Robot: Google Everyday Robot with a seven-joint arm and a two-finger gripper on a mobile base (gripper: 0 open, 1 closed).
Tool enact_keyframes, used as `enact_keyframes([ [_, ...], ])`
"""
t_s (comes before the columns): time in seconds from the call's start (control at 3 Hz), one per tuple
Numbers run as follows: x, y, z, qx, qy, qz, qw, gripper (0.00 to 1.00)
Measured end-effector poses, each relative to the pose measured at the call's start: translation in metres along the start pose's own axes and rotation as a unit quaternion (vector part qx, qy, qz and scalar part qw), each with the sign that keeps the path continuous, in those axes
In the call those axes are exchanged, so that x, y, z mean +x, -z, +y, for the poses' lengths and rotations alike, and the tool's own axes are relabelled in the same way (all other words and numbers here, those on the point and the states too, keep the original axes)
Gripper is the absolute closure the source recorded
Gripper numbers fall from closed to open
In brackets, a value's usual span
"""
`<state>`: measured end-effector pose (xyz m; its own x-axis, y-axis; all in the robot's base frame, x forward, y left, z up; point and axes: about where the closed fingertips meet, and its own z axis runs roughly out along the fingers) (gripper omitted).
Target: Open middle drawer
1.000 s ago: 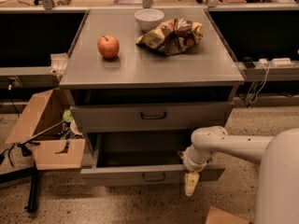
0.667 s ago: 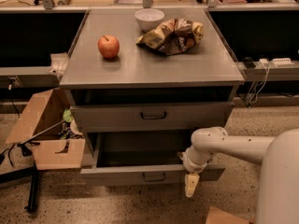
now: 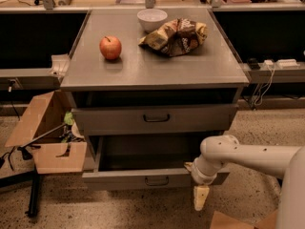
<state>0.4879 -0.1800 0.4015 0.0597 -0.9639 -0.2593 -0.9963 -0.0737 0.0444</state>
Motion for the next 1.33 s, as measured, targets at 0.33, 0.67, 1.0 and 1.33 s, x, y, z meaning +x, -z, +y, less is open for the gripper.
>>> enact_keyframes([
  [0.33,0.005,0.001,0.020,-0.006,-0.003,0.008,0.9999,0.27],
  [0.67,0.006,0.003,0.026,-0.007,-0.003,0.009,0.9999,0.50],
  [1.0,0.008,0.002,0.030,-0.009,-0.004,0.009,0.9999,0.73],
  [1.33,0.011,-0.001,0.050,-0.015,-0.004,0.005,0.9999,1.00],
])
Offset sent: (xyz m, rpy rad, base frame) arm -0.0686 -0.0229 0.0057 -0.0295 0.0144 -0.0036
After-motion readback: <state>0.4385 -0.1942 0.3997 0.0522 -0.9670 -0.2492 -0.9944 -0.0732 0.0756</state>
